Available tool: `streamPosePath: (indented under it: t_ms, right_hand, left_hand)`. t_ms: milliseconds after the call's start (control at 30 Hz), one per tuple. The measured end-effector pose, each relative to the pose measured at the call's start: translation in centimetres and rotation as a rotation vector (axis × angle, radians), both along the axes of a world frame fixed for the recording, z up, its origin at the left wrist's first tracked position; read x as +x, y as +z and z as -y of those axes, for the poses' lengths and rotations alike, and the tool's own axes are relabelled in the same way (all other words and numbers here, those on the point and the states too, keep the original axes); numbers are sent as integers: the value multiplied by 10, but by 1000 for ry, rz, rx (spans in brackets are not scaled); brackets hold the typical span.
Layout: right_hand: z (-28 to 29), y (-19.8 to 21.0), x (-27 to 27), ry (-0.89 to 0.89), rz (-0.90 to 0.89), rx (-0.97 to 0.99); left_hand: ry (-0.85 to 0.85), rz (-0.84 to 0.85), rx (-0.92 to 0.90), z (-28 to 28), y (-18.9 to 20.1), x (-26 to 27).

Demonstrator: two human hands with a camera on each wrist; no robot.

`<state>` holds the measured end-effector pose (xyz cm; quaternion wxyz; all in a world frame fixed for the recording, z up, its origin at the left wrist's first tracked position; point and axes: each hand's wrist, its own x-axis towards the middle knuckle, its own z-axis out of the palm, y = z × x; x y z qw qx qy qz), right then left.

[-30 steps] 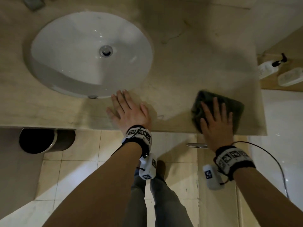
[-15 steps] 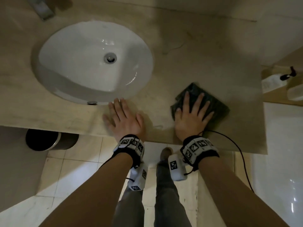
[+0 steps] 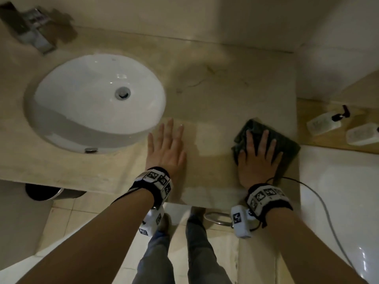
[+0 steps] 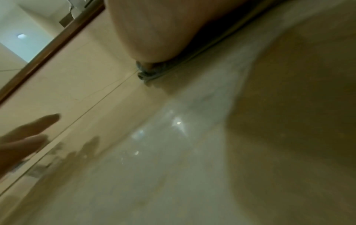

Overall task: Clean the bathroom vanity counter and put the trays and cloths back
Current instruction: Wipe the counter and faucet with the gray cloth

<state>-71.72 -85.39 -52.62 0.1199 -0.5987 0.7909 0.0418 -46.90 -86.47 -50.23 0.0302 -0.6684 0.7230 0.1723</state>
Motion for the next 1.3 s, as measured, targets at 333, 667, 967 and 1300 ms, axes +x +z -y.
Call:
streamPosePath:
  t_ms: [333, 667, 967, 1300]
  right_hand:
    - [13, 6, 61, 10, 86, 69]
    - [31, 4, 43, 272, 131, 31]
    - [73, -1, 50, -88, 40, 11]
    - [64, 3, 34, 294, 45, 47]
  left_hand:
    - [-11, 38, -30, -2, -15, -12]
    - [0, -42, -9, 1, -11, -7]
    - [-6, -37, -34, 2, -13, -6]
    - [-14, -10, -17, 4, -13, -6]
